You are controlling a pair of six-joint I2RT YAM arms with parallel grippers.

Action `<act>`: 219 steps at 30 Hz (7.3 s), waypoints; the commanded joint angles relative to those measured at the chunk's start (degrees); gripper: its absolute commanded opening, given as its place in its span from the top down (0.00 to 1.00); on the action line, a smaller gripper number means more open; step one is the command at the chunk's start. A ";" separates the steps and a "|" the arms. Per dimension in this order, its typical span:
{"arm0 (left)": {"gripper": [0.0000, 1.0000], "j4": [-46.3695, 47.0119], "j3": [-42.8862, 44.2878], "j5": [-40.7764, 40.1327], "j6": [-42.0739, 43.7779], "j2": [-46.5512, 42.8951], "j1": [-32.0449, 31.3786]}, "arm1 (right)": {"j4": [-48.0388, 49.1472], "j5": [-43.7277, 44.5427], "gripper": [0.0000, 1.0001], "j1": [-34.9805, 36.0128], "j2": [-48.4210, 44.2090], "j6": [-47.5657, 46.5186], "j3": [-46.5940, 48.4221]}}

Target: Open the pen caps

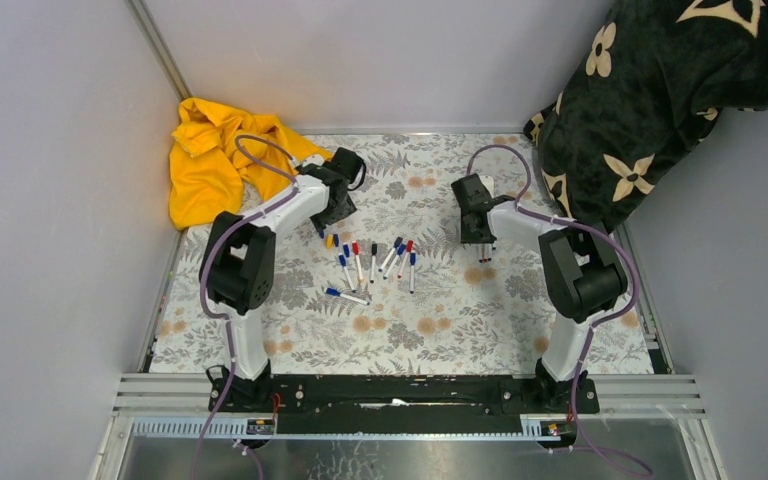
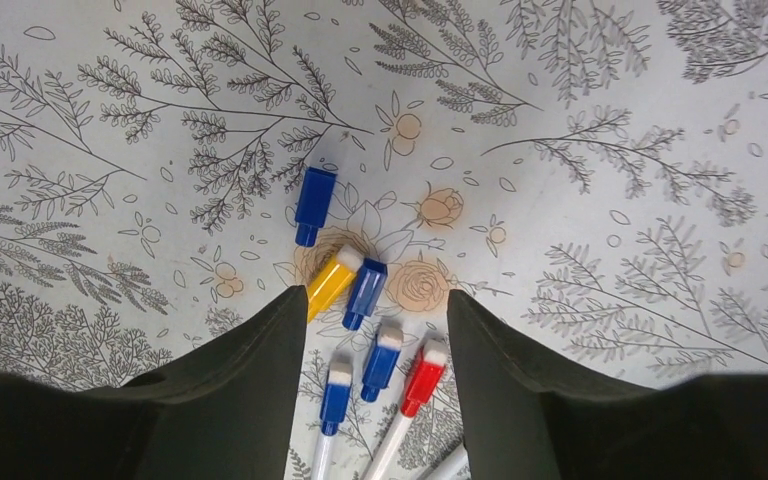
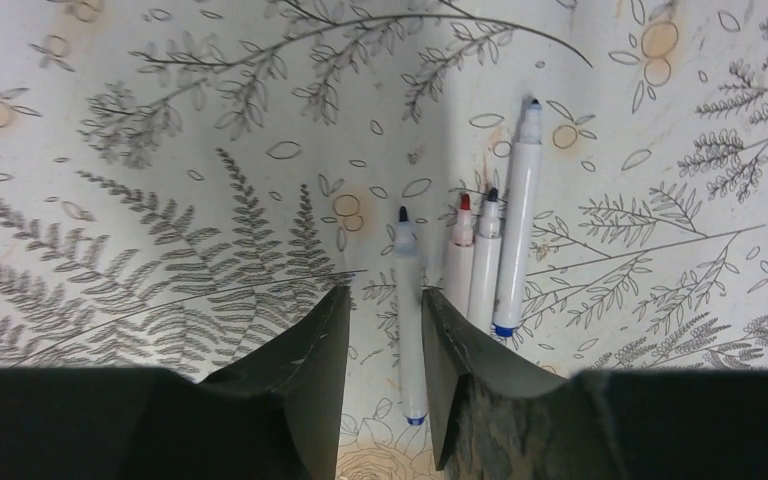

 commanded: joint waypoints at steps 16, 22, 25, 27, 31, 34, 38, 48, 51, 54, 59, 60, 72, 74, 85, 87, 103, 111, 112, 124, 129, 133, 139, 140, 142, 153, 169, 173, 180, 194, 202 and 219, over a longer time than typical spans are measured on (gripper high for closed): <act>0.18 5.30 -7.72 4.31 -1.70 -14.04 -1.35 | -9.88 -7.89 0.44 11.80 -8.13 0.24 8.46; 0.18 5.87 -11.04 4.89 -2.20 -19.36 -2.22 | -9.84 -7.65 0.44 17.14 -7.52 5.37 6.90; 0.18 6.41 -13.04 4.95 -2.49 -22.02 -2.52 | -9.50 -7.50 0.45 19.50 -7.00 7.18 6.09; 0.18 6.66 -14.08 4.98 -2.71 -23.40 -2.70 | -9.45 -7.07 0.45 21.14 -6.25 8.05 5.92; 0.18 6.64 -15.38 5.53 -2.64 -25.00 -2.88 | -9.26 -5.97 0.45 23.43 -4.82 10.14 5.25; 0.18 6.61 -15.92 5.76 -2.61 -26.25 -3.13 | -9.16 -5.38 0.45 23.80 -4.39 11.54 4.40; 0.18 6.60 -16.44 5.78 -2.58 -27.55 -3.34 | -8.96 -4.85 0.46 23.78 -3.71 12.86 3.49; 0.18 6.74 -17.58 5.69 -2.48 -28.57 -3.43 | -5.95 -5.44 0.48 23.80 -1.10 13.95 1.39; 0.18 7.06 -17.95 5.61 -2.41 -28.58 -3.42 | -5.39 -5.19 0.49 23.80 -0.02 13.85 1.83; 0.18 7.23 -18.09 5.42 -2.33 -28.43 -3.43 | -5.66 -4.68 0.52 23.79 1.10 13.60 2.62; 0.18 7.53 -17.95 5.33 -2.23 -27.96 -3.43 | -6.60 -4.13 0.57 23.78 2.07 13.63 2.46; 0.18 7.56 -17.99 5.33 -2.37 -27.88 -3.43 | -6.63 -4.08 0.60 23.80 2.05 13.61 2.04; 0.17 12.81 -18.39 11.30 -2.19 -25.38 -3.52 | -7.75 -3.35 1.00 23.76 -2.68 10.50 -2.62; 0.17 16.24 -19.55 14.69 -2.17 -25.15 -3.59 | -7.52 -3.22 1.00 23.73 -5.37 9.82 -3.44; 0.18 35.45 -25.15 31.45 -5.06 -22.01 -5.62 | -5.83 -8.66 1.00 22.05 -19.46 6.25 -6.74; 0.19 38.18 -25.81 33.79 -6.41 -21.06 -6.22 | -5.06 -11.62 1.00 20.84 -20.66 6.11 -7.36; 0.27 47.75 -23.73 38.39 -10.22 -13.44 -13.65 | -1.46 -26.23 1.00 14.52 -24.48 5.64 -7.84; 0.36 50.15 -24.00 38.18 -12.42 -12.03 -14.66 | -0.80 -29.81 1.00 12.54 -24.66 5.58 -7.41; 0.36 50.23 -23.82 38.01 -12.55 -11.85 -14.75 | -0.83 -30.13 1.00 12.47 -24.58 5.52 -7.34; 0.57 52.14 -23.61 37.70 -13.69 -10.72 -14.94 | -0.61 -32.65 1.00 11.20 -25.22 5.33 -7.70; 0.68 52.55 -23.90 37.59 -13.79 -10.49 -15.02 | -0.63 -33.11 1.00 10.06 -25.87 5.27 -8.09; 0.75 52.92 -24.36 37.48 -13.94 -10.68 -14.99 | -0.70 -33.48 1.00 9.10 -26.12 5.15 -8.27; 0.90 53.25 -24.57 37.37 -13.99 -11.02 -15.03 | -0.56 -33.91 1.00 8.34 -26.32 5.08 -8.97; 0.93 53.36 -24.53 37.37 -14.06 -11.00 -15.03 | -0.50 -34.04 1.00 8.28 -26.40 5.04 -9.11; 0.99 53.37 -24.58 37.04 -14.39 -11.14 -15.13 | -0.12 -34.25 1.00 8.23 -26.49 5.34 -9.24; 1.00 51.24 -22.35 36.41 -15.07 -10.78 -16.21 | 0.96 -35.26 0.80 8.22 -22.75 6.26 -6.00; 1.00 51.38 -20.96 37.25 -16.24 -9.97 -16.35 | 2.91 -36.17 0.77 8.24 -18.83 6.69 -4.34; 1.00 51.74 -20.68 37.76 -16.70 -9.75 -16.34 | 3.42 -36.32 0.76 8.24 -18.43 6.55 -4.16; 1.00 52.14 -20.25 38.35 -17.69 -9.25 -16.35 | 3.46 -36.17 0.80 8.24 -17.83 6.26 -3.80; 1.00 46.01 -17.00 30.26 -22.04 -6.49 -11.31 | 3.08 -38.07 1.00 8.17 -20.96 4.31 -10.44; 1.00 44.91 -15.32 27.66 -24.55 -5.10 -7.69 | 5.49 -40.46 1.00 8.16 -24.73 4.55 -16.77; 1.00 46.34 -9.50 27.52 -20.08 -1.53 -6.05 | 3.02 -43.93 1.00 7.95 -26.64 1.96 -18.87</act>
